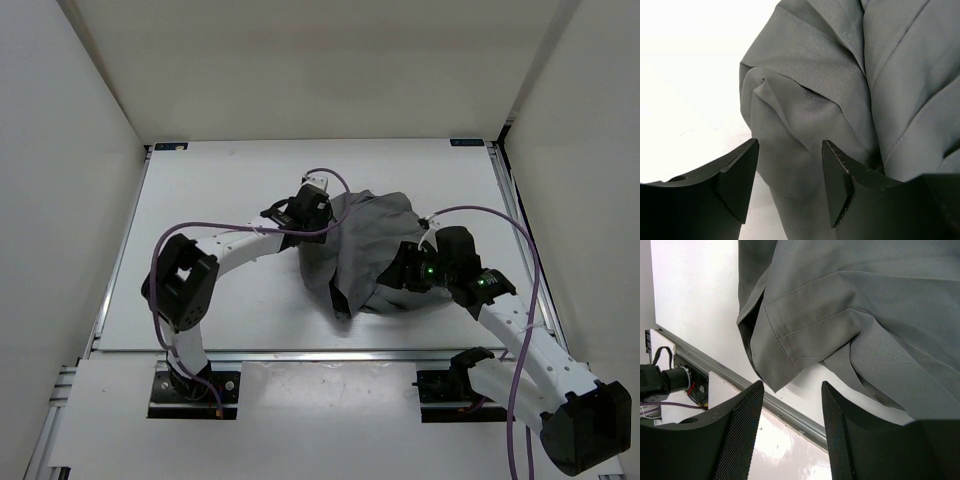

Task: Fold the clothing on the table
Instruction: Flatten the skirt out

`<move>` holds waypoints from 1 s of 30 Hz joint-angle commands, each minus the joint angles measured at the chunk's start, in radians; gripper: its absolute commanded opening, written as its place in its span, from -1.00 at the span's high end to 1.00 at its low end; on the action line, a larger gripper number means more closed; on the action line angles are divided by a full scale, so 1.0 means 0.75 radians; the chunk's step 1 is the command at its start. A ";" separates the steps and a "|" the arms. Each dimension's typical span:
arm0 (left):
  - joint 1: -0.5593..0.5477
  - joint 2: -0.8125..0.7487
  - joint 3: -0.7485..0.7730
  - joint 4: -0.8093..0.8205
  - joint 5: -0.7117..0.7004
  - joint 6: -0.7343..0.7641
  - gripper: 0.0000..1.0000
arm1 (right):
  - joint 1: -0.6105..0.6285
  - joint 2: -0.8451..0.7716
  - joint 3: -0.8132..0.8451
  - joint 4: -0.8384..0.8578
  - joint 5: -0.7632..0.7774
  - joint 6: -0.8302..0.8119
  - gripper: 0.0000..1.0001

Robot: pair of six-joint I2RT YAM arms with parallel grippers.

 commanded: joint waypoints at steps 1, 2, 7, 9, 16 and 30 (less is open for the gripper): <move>-0.011 0.047 0.062 0.052 -0.018 0.018 -0.28 | -0.001 0.001 0.004 0.046 -0.038 0.002 -0.11; -0.013 0.064 0.083 0.066 -0.024 0.018 -0.25 | 0.001 -0.005 -0.006 0.039 -0.040 0.002 -0.10; -0.013 0.160 0.197 0.054 -0.002 0.028 0.59 | 0.015 -0.009 0.002 0.047 -0.053 0.008 -0.11; -0.031 0.170 0.297 0.018 0.045 0.036 1.00 | 0.033 -0.015 -0.008 0.062 -0.051 0.022 -0.10; -0.013 -0.217 0.280 0.070 0.185 0.026 1.00 | 0.066 0.030 -0.031 0.140 -0.067 0.061 -0.09; 0.378 -0.932 -0.815 0.206 0.281 -0.285 1.00 | 0.150 0.266 0.118 0.144 0.025 0.033 -0.10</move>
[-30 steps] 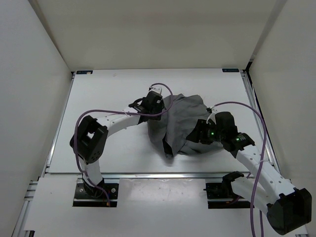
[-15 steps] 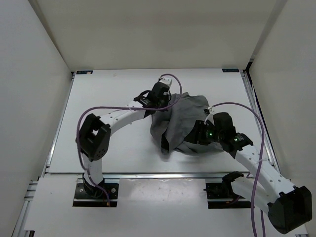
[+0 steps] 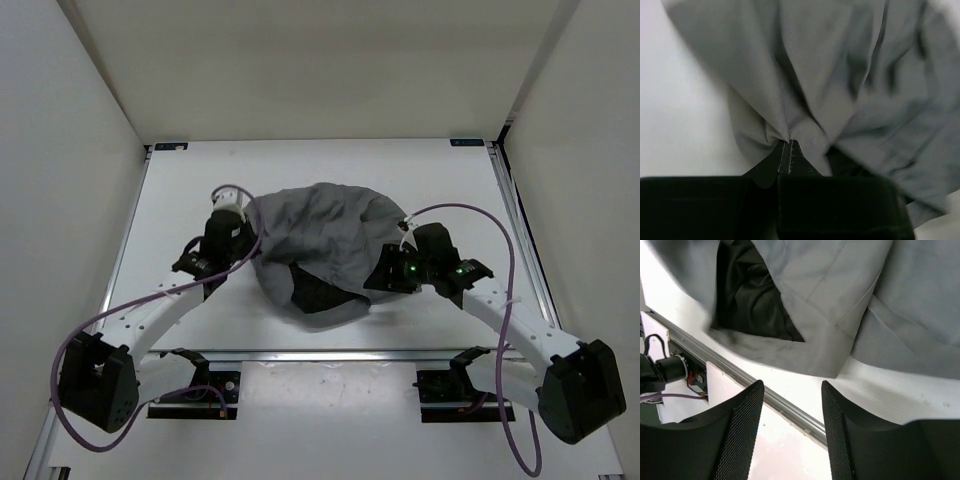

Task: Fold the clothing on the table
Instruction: Flatten the skirt out

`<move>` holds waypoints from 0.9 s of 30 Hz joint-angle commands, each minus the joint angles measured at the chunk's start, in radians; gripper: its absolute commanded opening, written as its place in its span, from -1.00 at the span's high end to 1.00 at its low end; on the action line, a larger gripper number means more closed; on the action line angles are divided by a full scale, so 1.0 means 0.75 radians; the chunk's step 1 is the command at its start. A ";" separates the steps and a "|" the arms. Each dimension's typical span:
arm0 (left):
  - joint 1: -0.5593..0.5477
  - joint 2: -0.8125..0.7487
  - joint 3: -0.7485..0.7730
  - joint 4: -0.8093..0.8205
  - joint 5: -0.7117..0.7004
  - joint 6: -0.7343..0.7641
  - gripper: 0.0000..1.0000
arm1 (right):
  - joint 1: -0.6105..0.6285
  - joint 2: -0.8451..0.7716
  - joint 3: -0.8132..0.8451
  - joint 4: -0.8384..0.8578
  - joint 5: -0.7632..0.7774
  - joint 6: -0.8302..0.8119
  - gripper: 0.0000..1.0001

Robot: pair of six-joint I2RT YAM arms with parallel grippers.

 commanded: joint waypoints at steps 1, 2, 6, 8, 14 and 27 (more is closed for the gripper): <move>0.036 -0.090 -0.185 -0.013 0.086 -0.105 1.00 | 0.048 0.103 0.130 0.042 0.043 -0.030 -0.11; 0.039 -0.092 -0.218 -0.031 0.084 -0.105 1.00 | 0.062 0.132 0.154 0.055 0.051 -0.043 -0.10; 0.073 -0.174 -0.269 -0.062 0.098 -0.099 1.00 | 0.120 0.250 0.195 0.081 0.106 -0.051 -0.11; 0.096 -0.201 -0.275 -0.085 0.113 -0.089 1.00 | 0.112 0.293 0.200 0.110 0.113 -0.061 -0.11; 0.137 -0.250 -0.285 -0.103 0.133 -0.081 1.00 | 0.142 0.449 0.400 0.075 0.075 -0.171 -0.15; 0.118 -0.234 -0.337 -0.050 0.172 -0.112 1.00 | 0.288 0.983 0.968 -0.352 0.437 -0.172 -0.06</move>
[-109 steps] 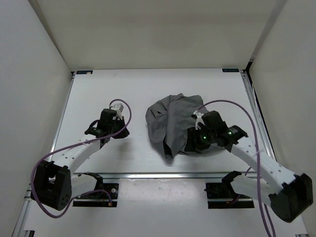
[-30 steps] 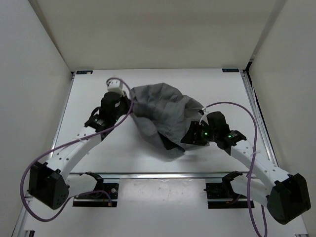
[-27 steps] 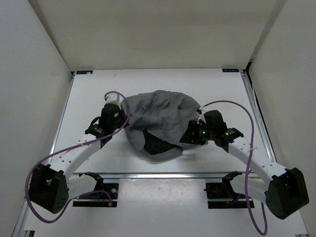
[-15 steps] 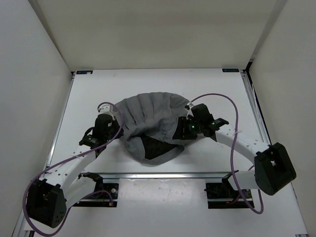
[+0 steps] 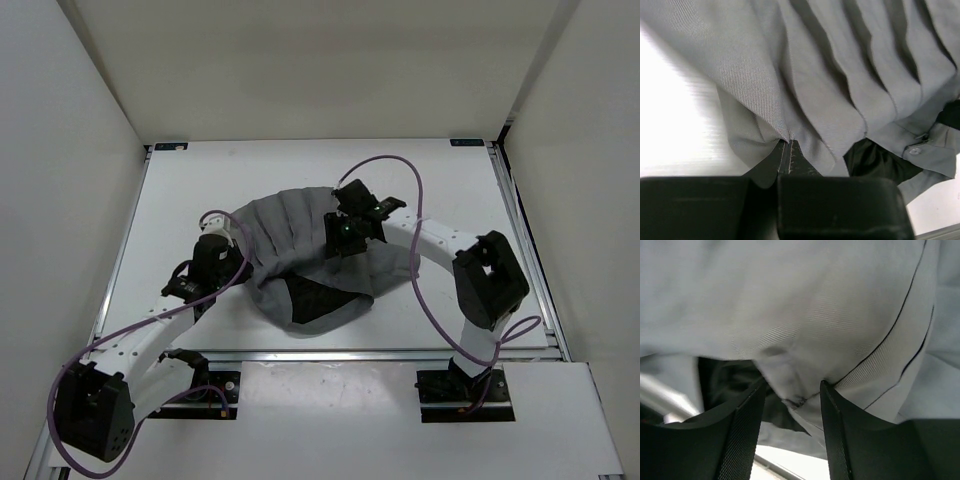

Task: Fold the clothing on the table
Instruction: Flatten the skirt out

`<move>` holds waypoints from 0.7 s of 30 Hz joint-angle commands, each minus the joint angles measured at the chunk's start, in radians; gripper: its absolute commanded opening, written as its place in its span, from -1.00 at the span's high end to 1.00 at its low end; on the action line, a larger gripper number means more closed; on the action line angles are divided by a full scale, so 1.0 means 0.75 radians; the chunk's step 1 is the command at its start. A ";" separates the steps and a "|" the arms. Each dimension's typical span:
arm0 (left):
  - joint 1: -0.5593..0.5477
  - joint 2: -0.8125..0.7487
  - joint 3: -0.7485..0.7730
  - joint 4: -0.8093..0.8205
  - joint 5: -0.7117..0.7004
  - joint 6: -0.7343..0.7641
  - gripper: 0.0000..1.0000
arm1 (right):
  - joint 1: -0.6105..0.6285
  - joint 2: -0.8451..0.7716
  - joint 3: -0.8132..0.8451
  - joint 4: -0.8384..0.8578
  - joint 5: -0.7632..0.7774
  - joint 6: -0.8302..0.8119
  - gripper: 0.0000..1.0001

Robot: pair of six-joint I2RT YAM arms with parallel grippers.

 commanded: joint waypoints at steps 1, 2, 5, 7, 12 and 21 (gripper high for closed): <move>0.018 -0.020 -0.015 0.027 0.024 0.000 1.00 | 0.069 0.037 0.108 -0.182 0.212 0.031 -0.05; 0.026 -0.023 -0.019 0.027 0.026 0.000 1.00 | 0.103 0.041 0.128 -0.233 0.247 0.039 -0.05; 0.026 -0.027 -0.027 0.035 0.026 -0.004 1.00 | 0.136 0.088 0.173 -0.291 0.353 0.056 -0.06; 0.026 -0.029 -0.023 0.037 0.029 -0.008 1.00 | 0.151 0.094 0.190 -0.334 0.393 0.076 -0.06; 0.024 -0.025 -0.043 0.053 0.039 -0.010 1.00 | 0.198 0.105 0.182 -0.362 0.454 0.115 -0.04; 0.028 -0.031 -0.049 0.058 0.045 -0.010 1.00 | 0.165 0.193 0.147 -0.301 0.415 0.131 0.00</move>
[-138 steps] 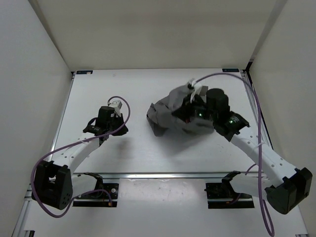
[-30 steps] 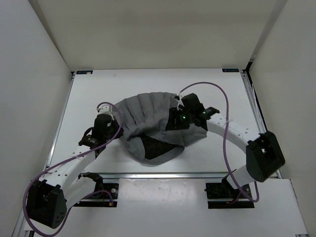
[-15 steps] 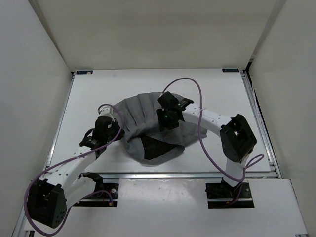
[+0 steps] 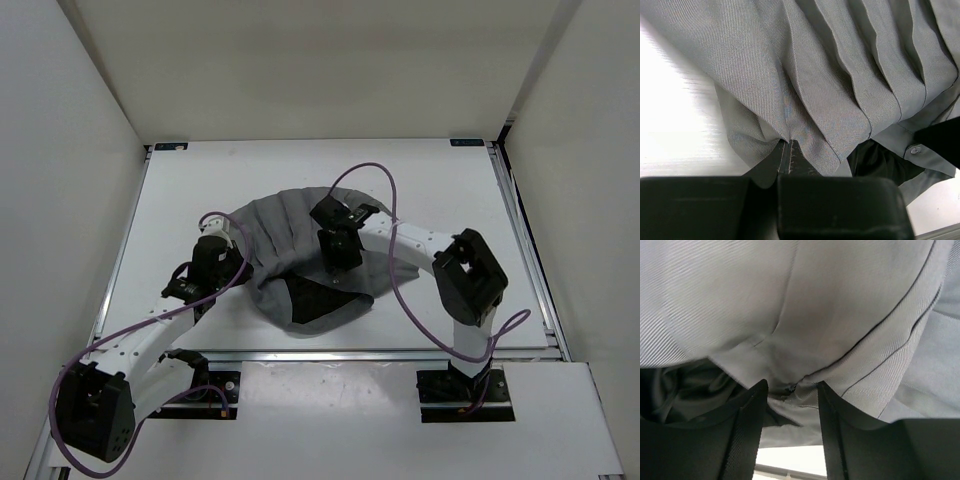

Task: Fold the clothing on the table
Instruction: Flatten the skirt out

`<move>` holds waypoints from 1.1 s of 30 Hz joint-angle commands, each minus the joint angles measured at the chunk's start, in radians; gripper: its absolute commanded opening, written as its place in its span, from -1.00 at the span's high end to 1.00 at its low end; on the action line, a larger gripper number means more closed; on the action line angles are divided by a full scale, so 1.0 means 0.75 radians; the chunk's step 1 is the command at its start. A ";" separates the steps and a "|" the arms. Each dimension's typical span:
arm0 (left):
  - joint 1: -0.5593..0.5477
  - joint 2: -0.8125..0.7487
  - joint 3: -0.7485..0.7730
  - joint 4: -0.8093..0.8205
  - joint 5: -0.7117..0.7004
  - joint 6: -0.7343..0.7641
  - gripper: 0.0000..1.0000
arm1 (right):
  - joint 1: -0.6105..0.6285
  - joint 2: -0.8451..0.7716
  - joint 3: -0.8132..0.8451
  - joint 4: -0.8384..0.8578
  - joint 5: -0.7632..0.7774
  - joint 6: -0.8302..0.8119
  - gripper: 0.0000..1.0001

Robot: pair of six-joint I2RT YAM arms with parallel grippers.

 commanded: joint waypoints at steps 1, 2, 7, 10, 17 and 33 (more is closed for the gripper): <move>0.011 -0.035 -0.015 0.023 0.016 -0.006 1.00 | -0.028 0.056 0.010 0.023 0.010 0.024 0.02; 0.011 -0.035 -0.011 0.023 0.018 -0.002 1.00 | -0.030 0.074 0.014 0.015 0.014 0.030 0.08; 0.029 -0.047 -0.013 0.019 0.041 -0.006 1.00 | -0.024 0.107 -0.031 0.011 0.042 0.026 0.99; 0.037 -0.061 -0.019 0.046 0.082 -0.012 0.79 | -0.026 -0.001 -0.072 -0.011 0.106 0.036 1.00; 0.041 -0.176 0.062 0.050 0.162 -0.049 0.33 | -0.177 -0.386 -0.190 -0.107 0.118 -0.001 1.00; 0.113 -0.068 -0.054 0.077 0.155 -0.025 0.34 | -0.006 -0.022 0.525 -0.087 -0.225 -0.367 0.99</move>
